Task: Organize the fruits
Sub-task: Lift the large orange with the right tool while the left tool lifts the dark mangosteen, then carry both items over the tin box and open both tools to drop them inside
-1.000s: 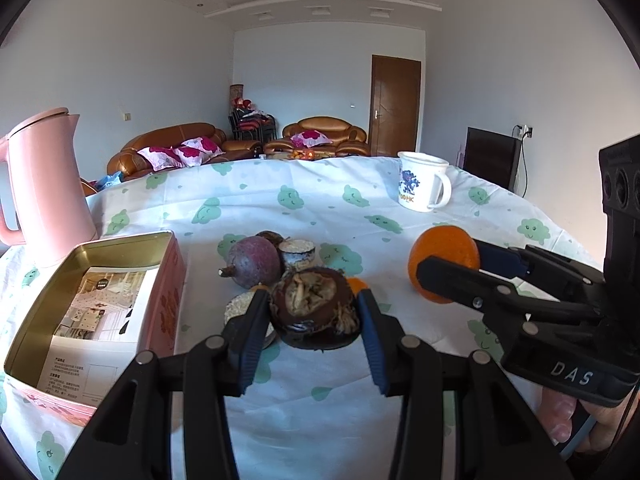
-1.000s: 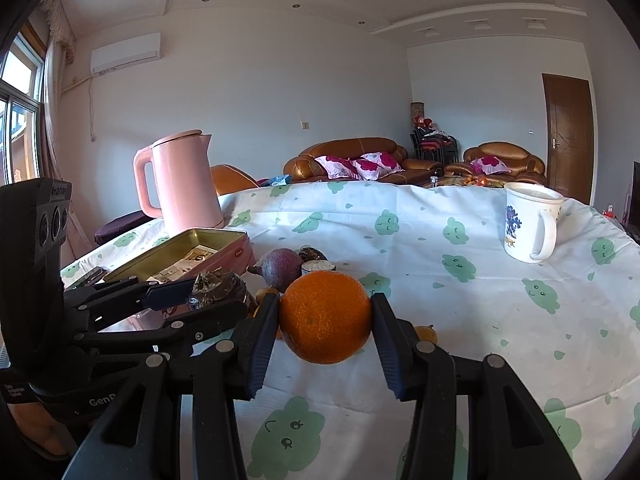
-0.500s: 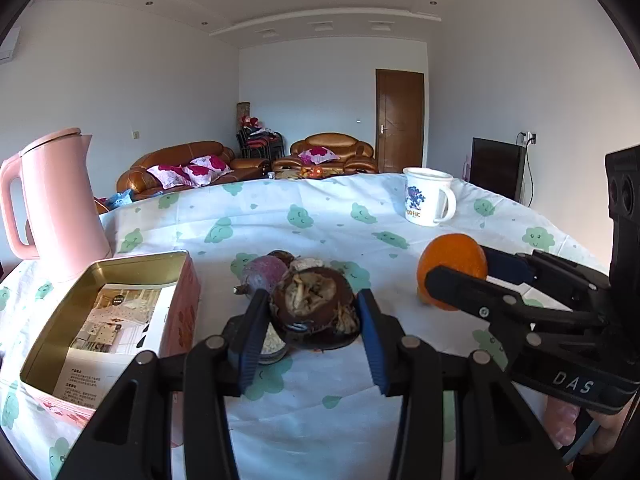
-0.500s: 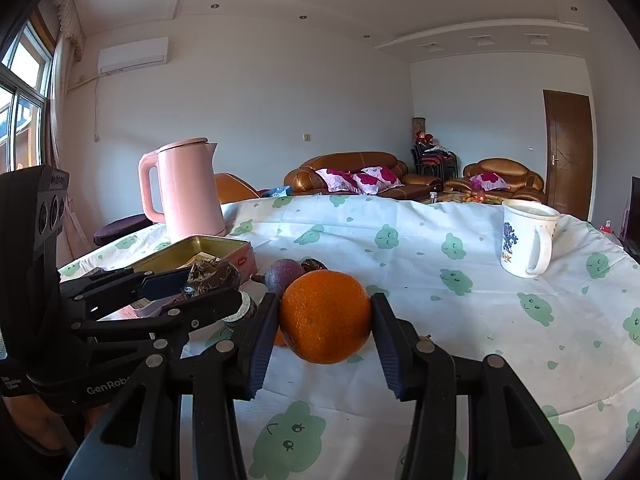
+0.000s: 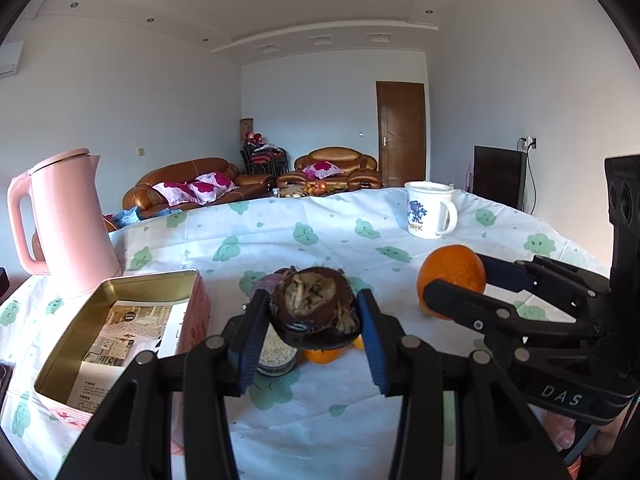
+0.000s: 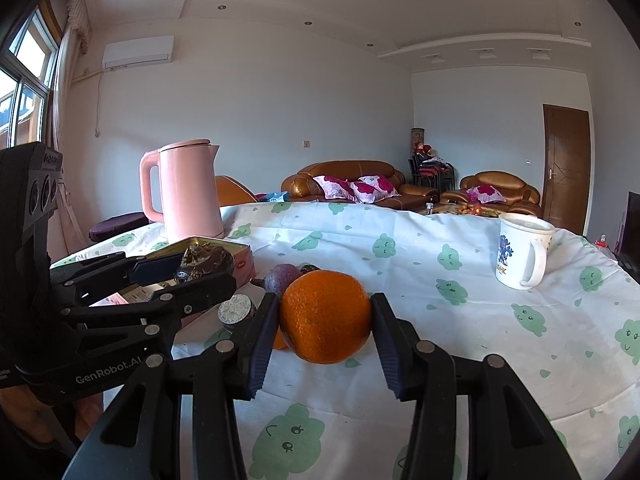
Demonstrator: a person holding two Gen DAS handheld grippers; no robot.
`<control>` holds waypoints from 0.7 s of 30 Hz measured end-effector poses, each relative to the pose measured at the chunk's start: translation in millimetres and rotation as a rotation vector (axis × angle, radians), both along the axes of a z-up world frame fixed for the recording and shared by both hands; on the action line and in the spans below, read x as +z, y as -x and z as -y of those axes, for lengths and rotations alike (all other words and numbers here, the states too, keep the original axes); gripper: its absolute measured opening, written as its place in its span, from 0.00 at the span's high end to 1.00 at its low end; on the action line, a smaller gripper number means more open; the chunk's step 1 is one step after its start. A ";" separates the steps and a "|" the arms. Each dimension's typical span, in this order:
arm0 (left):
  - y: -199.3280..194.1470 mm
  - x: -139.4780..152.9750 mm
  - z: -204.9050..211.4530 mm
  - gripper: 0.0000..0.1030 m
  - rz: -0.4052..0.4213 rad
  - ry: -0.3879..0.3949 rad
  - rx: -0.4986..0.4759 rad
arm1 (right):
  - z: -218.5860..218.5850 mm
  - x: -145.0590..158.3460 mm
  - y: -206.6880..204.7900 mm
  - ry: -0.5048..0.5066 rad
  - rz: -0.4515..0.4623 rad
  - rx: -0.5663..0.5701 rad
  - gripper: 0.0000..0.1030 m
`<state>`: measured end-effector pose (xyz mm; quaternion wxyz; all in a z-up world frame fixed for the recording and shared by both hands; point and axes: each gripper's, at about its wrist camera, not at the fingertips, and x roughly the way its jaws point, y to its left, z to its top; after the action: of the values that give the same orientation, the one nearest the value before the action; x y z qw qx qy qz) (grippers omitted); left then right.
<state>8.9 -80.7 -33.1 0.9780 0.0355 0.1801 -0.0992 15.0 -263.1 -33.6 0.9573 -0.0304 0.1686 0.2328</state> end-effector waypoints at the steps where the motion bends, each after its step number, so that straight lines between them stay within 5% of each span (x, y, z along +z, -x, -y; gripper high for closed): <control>1: 0.6 0.8 -0.5 0.56 0.005 -0.001 0.002 | -0.9 0.3 0.4 0.004 0.002 0.001 0.53; 21: 4.9 12.0 -15.7 0.56 0.085 -0.034 0.083 | -18.3 15.4 4.4 0.048 0.046 0.012 0.53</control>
<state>4.1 -65.0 -21.1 0.9873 0.0488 0.1413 -0.0541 10.6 -244.8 -18.3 0.9586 -0.0597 0.1518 0.2336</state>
